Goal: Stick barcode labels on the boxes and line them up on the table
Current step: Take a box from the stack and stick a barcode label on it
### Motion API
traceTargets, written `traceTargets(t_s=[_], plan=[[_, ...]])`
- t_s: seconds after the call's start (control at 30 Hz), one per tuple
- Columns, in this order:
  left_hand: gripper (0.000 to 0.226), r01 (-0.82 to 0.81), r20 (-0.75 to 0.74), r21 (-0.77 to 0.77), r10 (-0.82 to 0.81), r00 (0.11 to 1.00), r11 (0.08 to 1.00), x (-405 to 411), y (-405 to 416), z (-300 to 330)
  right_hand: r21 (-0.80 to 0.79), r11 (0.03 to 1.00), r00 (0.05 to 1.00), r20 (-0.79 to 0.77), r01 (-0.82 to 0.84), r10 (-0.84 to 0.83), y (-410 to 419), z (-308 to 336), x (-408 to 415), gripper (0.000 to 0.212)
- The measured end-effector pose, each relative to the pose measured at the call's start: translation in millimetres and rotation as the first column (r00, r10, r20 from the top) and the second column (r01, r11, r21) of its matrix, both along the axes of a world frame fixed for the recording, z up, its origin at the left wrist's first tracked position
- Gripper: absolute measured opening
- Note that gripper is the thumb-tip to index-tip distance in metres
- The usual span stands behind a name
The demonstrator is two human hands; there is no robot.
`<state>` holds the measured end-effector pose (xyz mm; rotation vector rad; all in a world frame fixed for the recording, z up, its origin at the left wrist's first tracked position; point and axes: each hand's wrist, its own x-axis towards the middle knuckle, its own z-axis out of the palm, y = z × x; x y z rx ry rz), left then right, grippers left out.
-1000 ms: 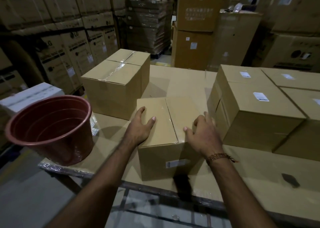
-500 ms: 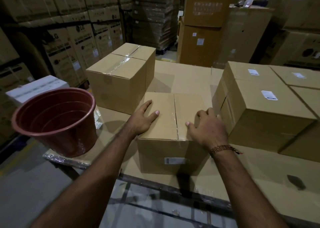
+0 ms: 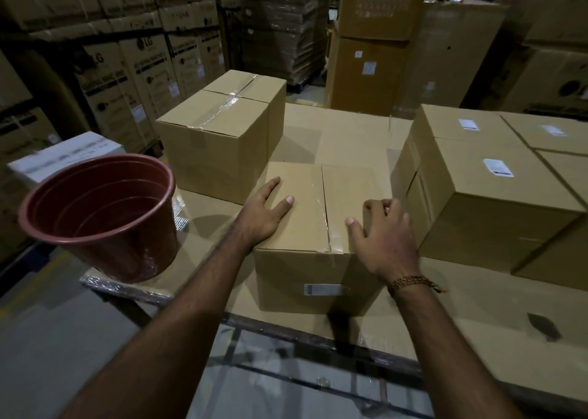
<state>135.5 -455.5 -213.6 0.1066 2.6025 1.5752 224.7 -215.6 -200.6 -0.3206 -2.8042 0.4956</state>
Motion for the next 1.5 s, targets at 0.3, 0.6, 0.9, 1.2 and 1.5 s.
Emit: traceTargets(t_s=[0.3,0.6,0.9,1.2,1.5], plan=[[0.069,-0.004,0.021,0.021,0.004,1.0,1.0,4.2,0.5,2.9,-0.061,0.998,1.0,0.011,-0.024,0.025,1.1,3.5,2.6,0.059],[0.057,-0.058,0.017,0.095,0.057,0.998,0.994,10.1,0.5,12.8,-0.632,0.771,0.985,0.078,-0.071,0.155,25.0,0.4,41.3,0.138],[0.099,-0.155,0.127,-0.16,0.176,0.976,0.975,32.5,8.2,35.8,-0.565,0.804,0.97,-0.237,-0.186,0.058,14.8,57.8,22.3,0.137],[0.104,0.139,0.187,0.108,-0.157,0.97,0.984,40.1,12.0,52.0,-0.386,0.867,0.904,-0.401,-0.315,0.15,-10.0,94.8,-17.9,0.103],[0.087,0.085,-0.059,0.191,-0.075,0.995,0.978,24.3,-18.1,37.9,-0.123,0.992,0.958,-0.284,-0.007,-0.028,-7.4,56.5,-30.7,0.085]])
